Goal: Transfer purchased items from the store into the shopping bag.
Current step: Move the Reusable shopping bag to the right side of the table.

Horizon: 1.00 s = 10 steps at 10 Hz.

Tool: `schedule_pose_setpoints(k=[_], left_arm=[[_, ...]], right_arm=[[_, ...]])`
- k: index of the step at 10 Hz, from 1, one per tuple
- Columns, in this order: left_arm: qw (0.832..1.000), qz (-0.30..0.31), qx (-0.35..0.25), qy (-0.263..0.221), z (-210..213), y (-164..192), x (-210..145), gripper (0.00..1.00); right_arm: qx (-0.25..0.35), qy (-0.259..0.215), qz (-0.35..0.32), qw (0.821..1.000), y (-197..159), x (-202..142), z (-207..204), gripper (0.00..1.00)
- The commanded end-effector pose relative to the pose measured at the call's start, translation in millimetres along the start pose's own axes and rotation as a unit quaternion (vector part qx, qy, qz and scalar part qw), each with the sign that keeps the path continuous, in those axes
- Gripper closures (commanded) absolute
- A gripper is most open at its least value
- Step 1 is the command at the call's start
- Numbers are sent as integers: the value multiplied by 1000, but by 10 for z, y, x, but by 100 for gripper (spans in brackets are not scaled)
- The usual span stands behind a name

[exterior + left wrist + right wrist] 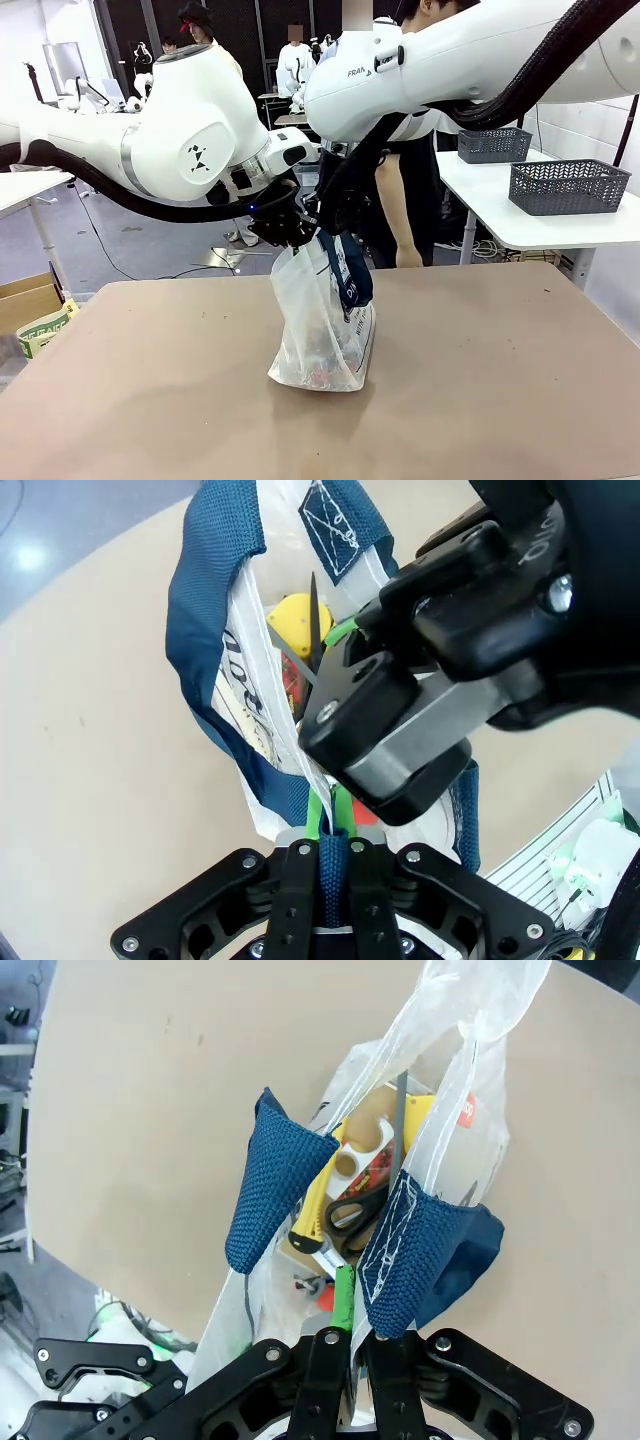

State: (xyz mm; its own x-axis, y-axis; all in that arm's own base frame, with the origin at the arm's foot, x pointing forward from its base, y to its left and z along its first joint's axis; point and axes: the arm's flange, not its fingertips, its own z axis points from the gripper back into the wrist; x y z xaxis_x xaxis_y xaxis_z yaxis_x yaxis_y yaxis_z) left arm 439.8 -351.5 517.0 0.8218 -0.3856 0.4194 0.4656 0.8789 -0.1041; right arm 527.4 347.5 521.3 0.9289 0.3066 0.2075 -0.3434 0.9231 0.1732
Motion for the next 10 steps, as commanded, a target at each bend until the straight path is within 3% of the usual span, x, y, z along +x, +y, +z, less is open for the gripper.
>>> schedule_pose_setpoints(k=[1,5,10], left_arm=[[1000,0,0,0,0,-6,0,80],[999,-20,-49,11,76,-46,-33,0],[995,-33,-97,3,190,-84,-47,0]], right_arm=[[-5,-8,-9,1000,35,58,22,100],[-9,-2,-3,1000,47,46,6,100],[-12,0,-2,1000,38,67,-5,100]])
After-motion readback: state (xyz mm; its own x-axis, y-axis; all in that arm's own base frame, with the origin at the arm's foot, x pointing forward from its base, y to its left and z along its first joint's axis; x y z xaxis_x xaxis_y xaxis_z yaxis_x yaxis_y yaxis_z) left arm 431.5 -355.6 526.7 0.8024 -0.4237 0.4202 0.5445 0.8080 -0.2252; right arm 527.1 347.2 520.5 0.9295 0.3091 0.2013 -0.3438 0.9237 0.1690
